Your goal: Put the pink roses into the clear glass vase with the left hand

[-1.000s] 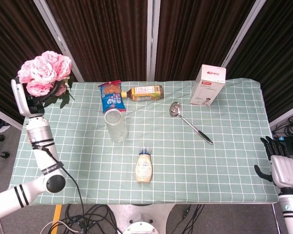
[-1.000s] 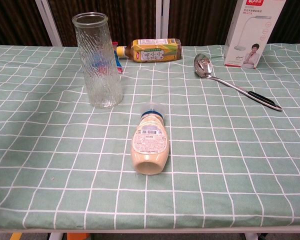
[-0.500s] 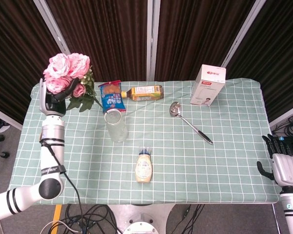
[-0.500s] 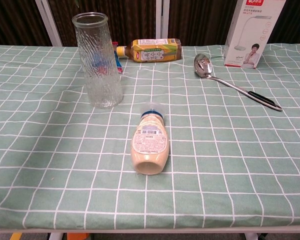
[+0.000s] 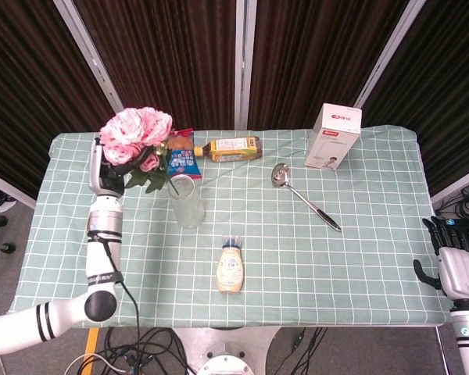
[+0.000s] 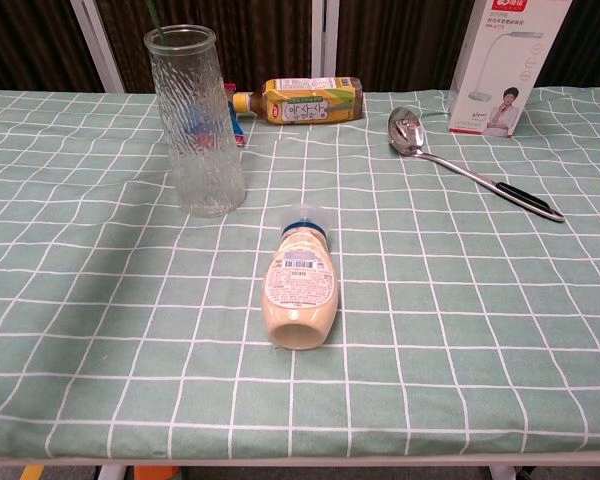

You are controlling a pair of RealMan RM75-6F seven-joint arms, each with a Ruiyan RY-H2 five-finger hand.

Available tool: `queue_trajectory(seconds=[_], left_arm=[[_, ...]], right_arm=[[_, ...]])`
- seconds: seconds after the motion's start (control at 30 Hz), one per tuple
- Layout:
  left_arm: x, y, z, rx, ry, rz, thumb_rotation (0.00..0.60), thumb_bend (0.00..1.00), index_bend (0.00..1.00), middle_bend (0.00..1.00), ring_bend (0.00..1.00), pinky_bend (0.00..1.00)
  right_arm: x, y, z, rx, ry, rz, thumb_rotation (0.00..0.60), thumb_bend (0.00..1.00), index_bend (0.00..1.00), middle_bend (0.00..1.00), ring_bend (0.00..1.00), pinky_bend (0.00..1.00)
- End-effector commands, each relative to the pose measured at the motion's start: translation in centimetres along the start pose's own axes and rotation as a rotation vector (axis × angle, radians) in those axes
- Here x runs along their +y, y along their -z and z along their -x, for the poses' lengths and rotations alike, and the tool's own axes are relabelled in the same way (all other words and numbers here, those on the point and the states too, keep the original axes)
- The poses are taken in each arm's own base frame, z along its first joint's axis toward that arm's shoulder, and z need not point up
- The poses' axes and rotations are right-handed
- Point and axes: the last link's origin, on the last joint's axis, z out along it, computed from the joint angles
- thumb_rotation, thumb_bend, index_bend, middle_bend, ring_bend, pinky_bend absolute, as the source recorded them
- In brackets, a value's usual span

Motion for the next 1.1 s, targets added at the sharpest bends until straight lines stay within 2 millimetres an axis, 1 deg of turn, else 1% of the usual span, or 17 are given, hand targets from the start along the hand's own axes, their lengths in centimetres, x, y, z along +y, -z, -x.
queue_trajectory(seconds=[0.03,0.07,0.13,0.23,0.33,0.43,0.57,0.8,0.87,0.9,1.0,1.1], left_arm=[[-1.9,0.7,-0.2,-0.015,-0.038,-0.011,0.6,0.12,0.32,0.33,0.29,0.42],[-2.4,0.9,-0.2,-0.024,-0.048,-0.013,0.6,0.12,0.29,0.3,0.27,0.39],[-3.3,1.6,-0.3,-0.052,-0.062,-0.003,0.6,0.1,0.19,0.22,0.2,0.29],[-4.8,2.9,-0.6,-0.109,-0.125,-0.006,0.6,0.06,0.12,0.13,0.12,0.21],[-5.5,3.6,-1.3,-0.137,-0.182,-0.004,0.6,0.04,0.1,0.09,0.08,0.17],[-5.7,4.1,-2.2,-0.149,-0.221,-0.003,0.6,0.02,0.09,0.06,0.05,0.14],[-5.1,4.1,-3.4,-0.131,-0.223,0.015,0.6,0.01,0.08,0.02,0.03,0.11],[-3.3,4.1,-5.8,-0.09,-0.221,0.074,0.6,0.0,0.08,0.02,0.03,0.11],[-2.7,4.1,-6.9,-0.075,-0.241,0.086,0.6,0.0,0.08,0.02,0.03,0.11],[-2.5,4.2,-7.4,-0.072,-0.262,0.088,0.6,0.0,0.08,0.02,0.03,0.11],[-2.2,4.5,-9.9,-0.065,-0.406,0.085,0.6,0.0,0.08,0.02,0.03,0.15],[-1.9,4.8,-12.8,-0.08,-0.616,0.08,0.6,0.01,0.09,0.02,0.03,0.15]], right_arm=[[0.1,0.0,-0.1,0.003,-0.006,0.004,0.6,0.33,0.0,0.0,0.0,0.0],[0.1,-0.1,-0.1,0.004,-0.008,0.005,0.6,0.33,0.0,0.0,0.0,0.0],[0.0,-0.2,0.0,0.002,-0.012,0.003,0.6,0.33,0.0,0.0,0.0,0.0],[-0.1,-0.2,0.1,-0.002,-0.012,-0.002,0.6,0.33,0.0,0.0,0.0,0.0],[-0.2,-0.2,0.1,-0.001,-0.011,-0.006,0.6,0.33,0.0,0.0,0.0,0.0],[-0.3,-0.2,0.0,0.003,-0.009,-0.007,0.6,0.33,0.0,0.0,0.0,0.0],[-0.2,-0.2,0.0,0.005,-0.009,-0.003,0.6,0.33,0.0,0.0,0.0,0.0],[-0.3,-0.2,0.1,-0.001,-0.008,-0.002,0.6,0.33,0.0,0.0,0.0,0.0],[-0.3,-0.2,0.2,-0.001,-0.007,-0.003,0.6,0.33,0.0,0.0,0.0,0.0],[-0.4,-0.2,0.2,0.0,-0.006,-0.003,0.6,0.33,0.0,0.0,0.0,0.0],[-0.3,-0.1,0.1,0.002,-0.003,-0.003,0.6,0.33,0.0,0.0,0.0,0.0],[-0.3,0.0,0.0,0.007,0.003,-0.003,0.6,0.33,0.0,0.0,0.0,0.0]])
